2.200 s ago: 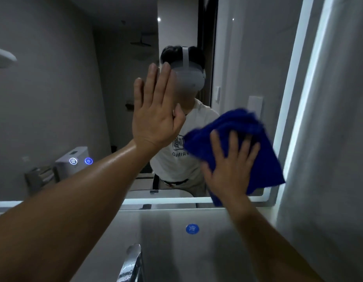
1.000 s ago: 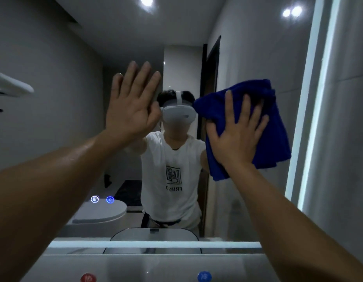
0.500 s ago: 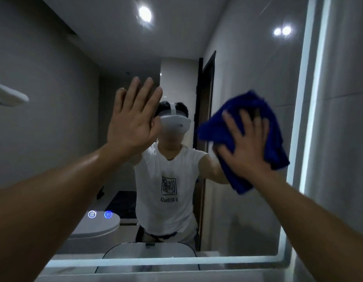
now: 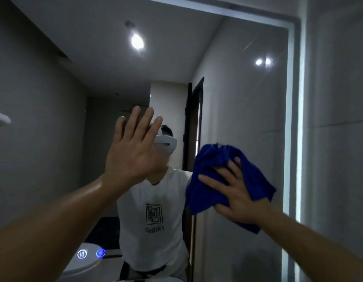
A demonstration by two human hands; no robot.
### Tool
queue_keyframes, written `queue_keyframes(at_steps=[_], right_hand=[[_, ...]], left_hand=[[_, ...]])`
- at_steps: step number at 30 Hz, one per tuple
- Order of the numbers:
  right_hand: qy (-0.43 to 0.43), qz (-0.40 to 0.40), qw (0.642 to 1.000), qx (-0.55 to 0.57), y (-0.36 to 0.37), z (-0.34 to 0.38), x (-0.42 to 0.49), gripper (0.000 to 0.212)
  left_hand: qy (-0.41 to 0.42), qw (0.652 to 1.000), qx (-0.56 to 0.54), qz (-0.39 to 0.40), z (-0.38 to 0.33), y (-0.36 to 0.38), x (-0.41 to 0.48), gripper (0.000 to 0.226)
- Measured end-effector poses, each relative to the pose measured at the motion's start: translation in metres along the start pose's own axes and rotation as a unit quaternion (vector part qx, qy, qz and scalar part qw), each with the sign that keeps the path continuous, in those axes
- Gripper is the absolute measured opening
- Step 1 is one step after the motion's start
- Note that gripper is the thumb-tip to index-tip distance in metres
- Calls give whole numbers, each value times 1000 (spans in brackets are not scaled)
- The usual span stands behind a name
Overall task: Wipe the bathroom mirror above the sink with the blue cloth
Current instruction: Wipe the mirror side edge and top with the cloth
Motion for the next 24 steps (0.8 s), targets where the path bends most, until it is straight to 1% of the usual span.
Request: queue_keyframes(at_steps=[1,2,3,4,5,6,7,8,9,10,11,13,14,15,16,17,18,19,21,22,23,24], right_hand=[[33,-4,999,-5,-9,-30,15,74],[111,-12,994,1,-20,-66,34,75],[215,-25,976,10,-33,-103,50,74],[314,-37,948,19,-43,-133,62,73],[394,-44,918,25,-50,-152,73,71],[451,-45,891,28,-53,-159,84,70],[481,-48,875,29,-54,-155,94,69],[491,-50,869,24,-54,-146,101,69],[485,-49,873,13,-54,-129,103,70],[457,-45,888,-3,-51,-109,102,71],[410,-39,911,-21,-46,-84,99,72],[280,-18,959,-50,-34,-32,88,72],[219,-5,974,-55,-28,-16,80,71],[177,10,983,-55,-24,-11,75,71],[154,26,986,-55,-24,-18,75,71],[156,33,985,-61,-26,-33,78,71],[184,33,980,-65,-30,-57,84,71],[233,19,970,-60,-39,-85,93,71],[346,-13,937,-37,-62,-143,116,70],[395,-17,918,-20,-68,-166,128,70],[428,-16,903,-2,-73,-182,141,71],[444,-13,896,7,-76,-187,153,71]], left_hand=[[-2,1000,-2,-3,0,-1,0,65],[-3,1000,-7,-6,0,-3,0,65],[-3,1000,-13,-9,0,-3,0,65],[-1,1000,-18,-11,-1,-4,-1,64],[0,1000,-22,-11,-2,-4,-1,64],[2,1000,-24,-11,-2,-4,-1,64],[3,1000,-25,-9,-2,-4,-1,64],[4,1000,-26,-7,-2,-3,0,64],[4,1000,-29,-5,-1,-3,0,64],[2,1000,-31,-3,0,-2,0,64],[0,999,-33,-1,1,-1,0,64],[-3,999,-37,0,1,1,0,65],[-4,999,-40,2,1,2,0,65],[-5,999,-43,4,1,2,0,65],[-6,999,-45,5,1,2,0,65],[-6,999,-46,8,1,2,0,65],[-6,999,-45,10,0,2,0,65],[-6,999,-43,10,0,1,0,65],[-6,999,-35,9,0,2,-1,65],[-5,999,-31,8,0,2,-1,65],[-5,1000,-28,4,1,2,-1,65],[-2,1000,-27,-1,1,1,-1,64]])
Point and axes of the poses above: each hand's wrist, its own x-axis towards the middle knuckle, its own y-axis out of the palm, z = x × y, the point moved 10 cm from there along x, towards the middle knuckle, and after that the axes turned 8 degrees about -x, right-handed, at the moved point
